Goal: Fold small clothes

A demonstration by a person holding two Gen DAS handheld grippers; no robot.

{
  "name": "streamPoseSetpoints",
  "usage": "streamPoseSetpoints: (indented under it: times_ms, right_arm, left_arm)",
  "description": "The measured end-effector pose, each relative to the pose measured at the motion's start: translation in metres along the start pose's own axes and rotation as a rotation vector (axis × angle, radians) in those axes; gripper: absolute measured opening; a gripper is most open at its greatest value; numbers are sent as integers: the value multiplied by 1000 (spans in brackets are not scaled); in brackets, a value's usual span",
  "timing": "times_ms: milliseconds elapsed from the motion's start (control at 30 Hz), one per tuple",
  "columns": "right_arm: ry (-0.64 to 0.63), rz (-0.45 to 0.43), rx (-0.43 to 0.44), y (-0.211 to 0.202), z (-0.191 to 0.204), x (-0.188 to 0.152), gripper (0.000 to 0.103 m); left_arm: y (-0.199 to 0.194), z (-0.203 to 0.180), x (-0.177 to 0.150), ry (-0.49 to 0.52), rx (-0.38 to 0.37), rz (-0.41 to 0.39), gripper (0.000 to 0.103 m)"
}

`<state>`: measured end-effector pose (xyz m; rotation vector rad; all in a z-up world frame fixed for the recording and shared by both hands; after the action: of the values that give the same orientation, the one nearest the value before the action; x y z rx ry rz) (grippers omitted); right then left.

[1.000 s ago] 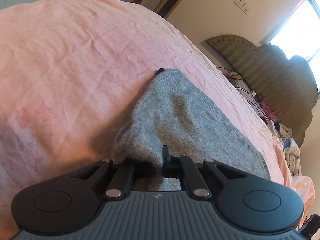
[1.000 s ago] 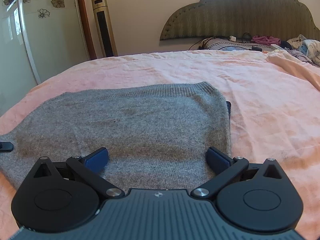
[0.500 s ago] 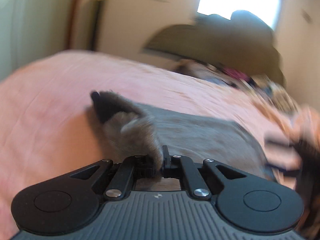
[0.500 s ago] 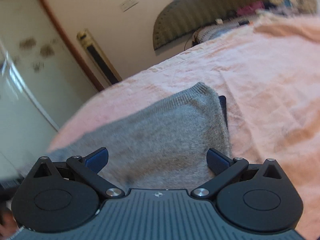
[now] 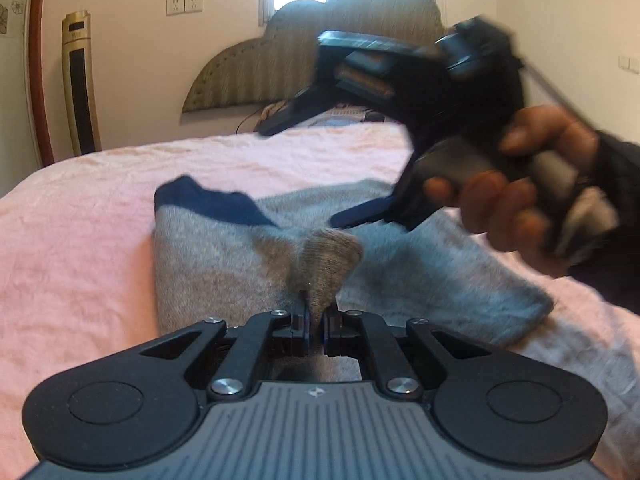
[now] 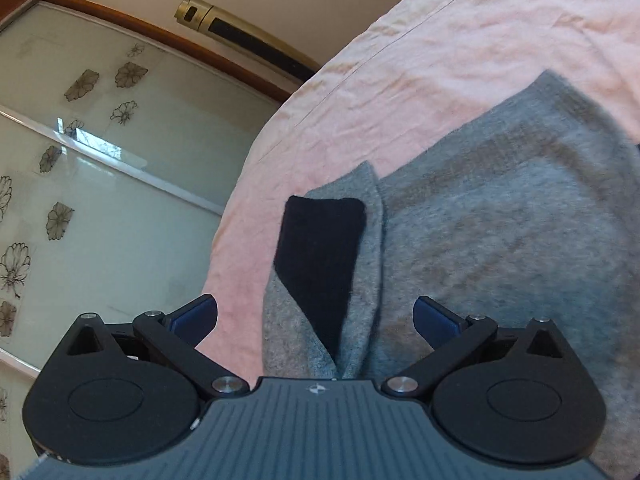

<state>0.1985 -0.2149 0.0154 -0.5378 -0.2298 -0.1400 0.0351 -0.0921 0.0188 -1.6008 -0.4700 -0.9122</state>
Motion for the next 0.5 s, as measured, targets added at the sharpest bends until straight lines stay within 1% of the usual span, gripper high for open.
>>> streamPoseSetpoints:
  times_ms: [133,167,200,233,267,300,333,367,400,433,500]
  right_arm:
    - [20,95,18,30,4,11,103]
    - [25,122,17,38,4,12,102]
    - [18,140,-3,46,3,15,99]
    - [9,150,-40,53,0,17,96]
    - [0,142,-51,57,0,20,95]
    - [-6,124,-42,57,1,24,91]
    - [-14,112,-48,56,2,26,70]
    - [-27,116,-70,56,1,27,48]
    - [-36,127,-98,57,-3,26,15]
    - [-59,118,-114,55,-5,25,16]
    - [-98,87,-98,43,-7,20,16]
  left_arm:
    - [-10,-2,6,-1,-15,-20,5]
    - [-9,-3,5,6,-13,-14,5]
    - [-7,-2,4,9,-11,-7,5]
    - [-2,-2,3,7,-8,7,5]
    - [0,-1,1,4,-4,19,5]
    - [2,0,0,3,1,28,5]
    - [6,0,1,3,4,37,5]
    - [7,-2,1,5,3,42,5]
    - [7,-4,2,12,-1,40,5]
    - [8,-8,3,25,-8,36,5]
    - [7,-19,8,53,-24,23,5]
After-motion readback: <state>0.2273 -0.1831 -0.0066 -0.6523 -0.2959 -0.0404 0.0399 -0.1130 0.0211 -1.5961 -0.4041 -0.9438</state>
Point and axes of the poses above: each gripper's, at about its wrist camera, not at the fingertips, and y roughly the way its jaws point, z to its left, x to its top, the point moved 7 cm from there along y, roughly the way its jaws point, and after that the axes turned 8 degrees about z, right-handed, at the moved point
